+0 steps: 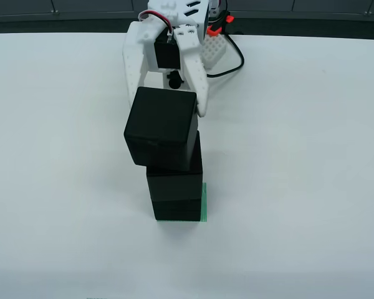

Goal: Stack 3 Blocks on the chosen place.

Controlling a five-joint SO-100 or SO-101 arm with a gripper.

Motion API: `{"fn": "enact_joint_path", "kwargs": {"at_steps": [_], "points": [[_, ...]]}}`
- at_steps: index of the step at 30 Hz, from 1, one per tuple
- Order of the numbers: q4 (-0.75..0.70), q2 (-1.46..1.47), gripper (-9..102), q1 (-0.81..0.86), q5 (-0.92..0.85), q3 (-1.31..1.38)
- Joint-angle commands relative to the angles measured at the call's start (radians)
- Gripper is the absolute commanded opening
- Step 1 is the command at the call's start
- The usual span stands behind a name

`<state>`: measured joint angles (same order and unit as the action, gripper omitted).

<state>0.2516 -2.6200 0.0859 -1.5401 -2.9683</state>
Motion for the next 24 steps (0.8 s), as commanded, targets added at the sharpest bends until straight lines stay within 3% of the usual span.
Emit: {"fn": "enact_joint_path", "kwargs": {"at_steps": [1,24], "points": [[0.028,0.002,21,-0.011,-0.006,0.003],[0.106,0.031,21,-0.021,-0.006,-0.029]]}}
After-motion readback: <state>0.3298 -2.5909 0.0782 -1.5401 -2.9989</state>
